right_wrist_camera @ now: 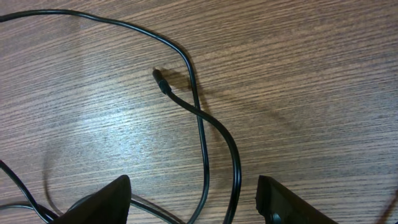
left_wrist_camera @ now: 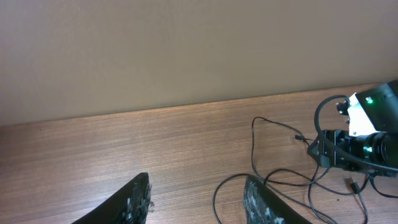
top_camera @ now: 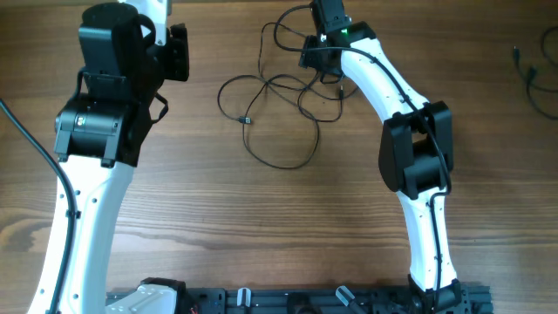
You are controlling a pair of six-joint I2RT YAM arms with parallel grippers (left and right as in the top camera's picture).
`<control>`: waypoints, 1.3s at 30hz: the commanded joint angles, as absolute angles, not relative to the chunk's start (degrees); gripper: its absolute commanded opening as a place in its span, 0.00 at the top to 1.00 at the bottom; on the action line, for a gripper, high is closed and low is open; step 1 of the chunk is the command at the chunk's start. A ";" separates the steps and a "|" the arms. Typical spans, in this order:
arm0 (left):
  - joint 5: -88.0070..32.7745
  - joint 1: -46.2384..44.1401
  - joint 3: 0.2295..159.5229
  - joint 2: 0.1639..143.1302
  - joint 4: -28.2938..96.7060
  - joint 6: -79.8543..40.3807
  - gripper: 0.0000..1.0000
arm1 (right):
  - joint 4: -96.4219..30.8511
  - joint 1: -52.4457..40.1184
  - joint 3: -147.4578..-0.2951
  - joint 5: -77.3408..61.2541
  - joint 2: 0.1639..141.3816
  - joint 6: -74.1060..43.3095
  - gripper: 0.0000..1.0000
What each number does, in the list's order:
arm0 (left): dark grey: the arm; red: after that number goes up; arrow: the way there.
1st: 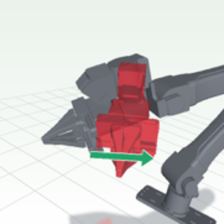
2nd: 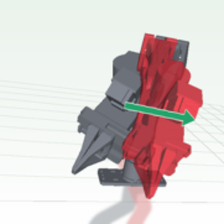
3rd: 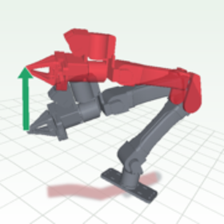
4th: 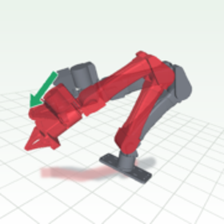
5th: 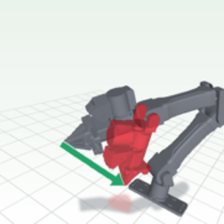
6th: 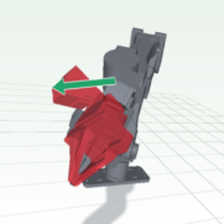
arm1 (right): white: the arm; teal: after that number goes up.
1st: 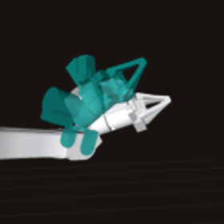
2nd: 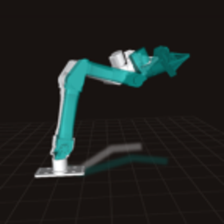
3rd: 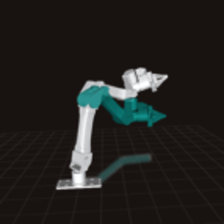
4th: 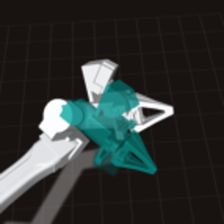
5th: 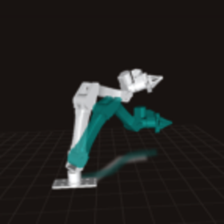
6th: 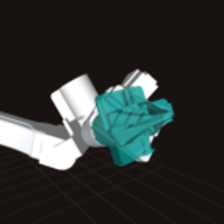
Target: Untangle cables
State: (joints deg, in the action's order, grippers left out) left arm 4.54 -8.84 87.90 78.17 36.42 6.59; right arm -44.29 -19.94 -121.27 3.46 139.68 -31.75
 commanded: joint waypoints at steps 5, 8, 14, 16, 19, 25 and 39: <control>3.46 -8.36 87.64 77.34 36.21 7.25 0.50 | -43.46 -20.32 -121.38 4.64 142.19 -32.97 0.34; 3.49 -8.36 87.64 77.34 36.21 7.27 0.50 | -43.05 -20.36 -121.38 4.64 142.19 -32.64 0.33; 3.46 -8.36 87.64 77.34 36.25 7.25 0.50 | -41.95 -20.40 -121.38 4.43 142.26 -29.98 0.34; 3.46 -8.36 87.64 77.34 36.25 7.27 0.50 | -41.36 -20.40 -121.38 4.43 142.28 -28.84 0.34; 3.46 -8.36 87.64 77.34 36.25 7.27 0.50 | -41.12 -20.40 -121.38 4.47 142.32 -28.45 0.34; 3.46 -8.36 87.64 77.34 36.25 7.27 0.50 | -40.66 -20.40 -121.38 4.45 143.33 -27.77 0.33; 3.46 -8.36 87.64 77.34 36.23 7.27 0.50 | -38.74 -20.40 -121.38 4.43 144.20 -26.94 0.34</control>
State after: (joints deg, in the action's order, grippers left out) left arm 4.40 -8.84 87.90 78.17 36.42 6.59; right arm -38.92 -19.97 -121.27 3.46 143.33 -27.94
